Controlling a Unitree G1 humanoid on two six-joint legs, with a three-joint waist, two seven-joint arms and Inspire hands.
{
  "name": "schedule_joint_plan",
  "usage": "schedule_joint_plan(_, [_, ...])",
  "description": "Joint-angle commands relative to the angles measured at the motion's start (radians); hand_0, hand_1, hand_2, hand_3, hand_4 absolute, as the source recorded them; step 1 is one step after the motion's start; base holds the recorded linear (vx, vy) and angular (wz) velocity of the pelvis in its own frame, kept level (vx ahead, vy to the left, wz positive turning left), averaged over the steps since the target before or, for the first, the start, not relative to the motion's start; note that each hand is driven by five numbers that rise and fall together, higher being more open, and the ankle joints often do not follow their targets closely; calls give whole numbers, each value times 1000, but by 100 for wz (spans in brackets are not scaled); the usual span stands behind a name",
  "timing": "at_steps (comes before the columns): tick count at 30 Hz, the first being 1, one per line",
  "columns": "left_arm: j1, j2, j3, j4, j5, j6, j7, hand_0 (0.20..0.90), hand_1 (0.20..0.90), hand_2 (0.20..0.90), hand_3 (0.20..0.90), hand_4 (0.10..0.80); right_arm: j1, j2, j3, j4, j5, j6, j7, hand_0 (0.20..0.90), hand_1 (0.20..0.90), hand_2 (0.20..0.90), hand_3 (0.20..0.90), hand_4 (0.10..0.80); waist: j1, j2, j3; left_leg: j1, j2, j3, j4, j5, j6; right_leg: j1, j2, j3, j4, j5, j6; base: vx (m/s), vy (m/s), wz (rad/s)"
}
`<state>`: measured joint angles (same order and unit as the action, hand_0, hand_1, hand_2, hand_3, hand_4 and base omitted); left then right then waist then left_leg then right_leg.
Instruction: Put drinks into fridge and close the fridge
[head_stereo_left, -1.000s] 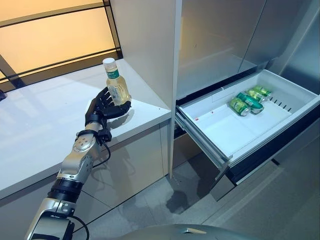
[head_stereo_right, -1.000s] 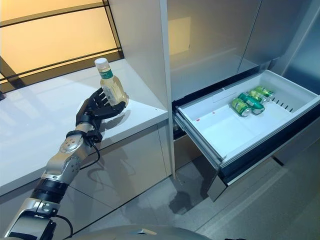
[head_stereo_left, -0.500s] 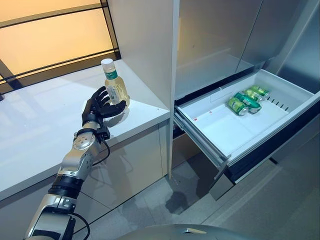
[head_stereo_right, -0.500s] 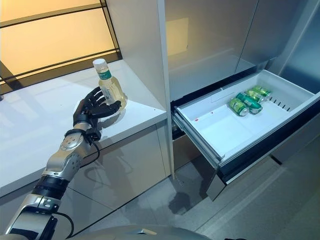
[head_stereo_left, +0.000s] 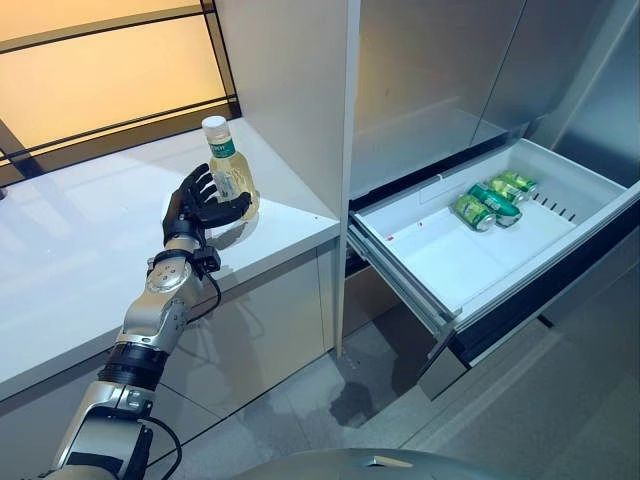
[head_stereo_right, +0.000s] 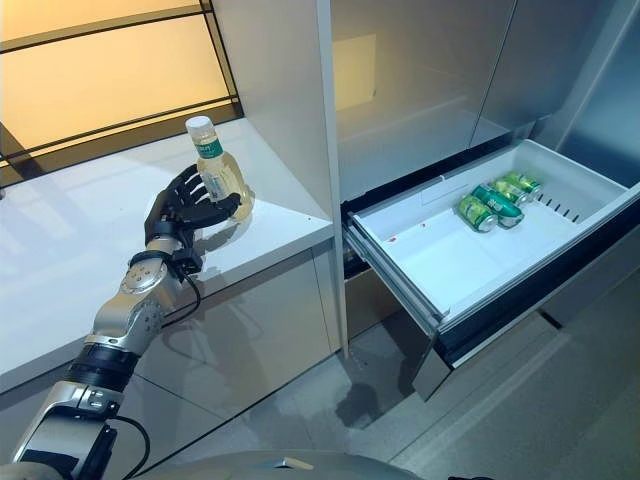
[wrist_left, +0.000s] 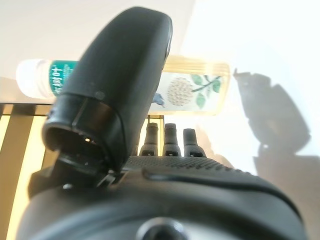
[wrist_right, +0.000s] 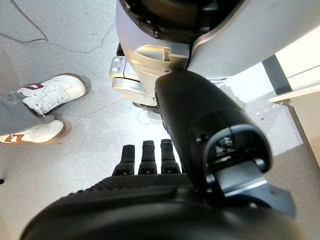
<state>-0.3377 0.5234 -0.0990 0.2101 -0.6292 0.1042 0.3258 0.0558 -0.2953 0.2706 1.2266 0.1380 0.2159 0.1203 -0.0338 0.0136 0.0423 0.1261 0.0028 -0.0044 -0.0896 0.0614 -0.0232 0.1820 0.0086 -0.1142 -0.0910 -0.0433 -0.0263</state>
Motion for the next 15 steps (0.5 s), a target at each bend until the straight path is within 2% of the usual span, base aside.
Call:
schedule_joint_plan(1, [-247,62,84,-8,10,-140,1,900,900,900,900,800,-29,31,23,14,12,-9,44,900,900,900,900,800,-10,-4,-38,23,-43,-52,7,-121,24,-47,-26,49,30,8,95,0,0,0])
schedule_joint_plan(15, [-282,72,78,-8,-28,-141,3,900,900,900,900,800,-30,23,26,14,11,-12,55,900,900,900,900,800,-16,-2,-41,23,-42,-50,7,-119,21,-48,-25,54,29,11,96,0,0,0])
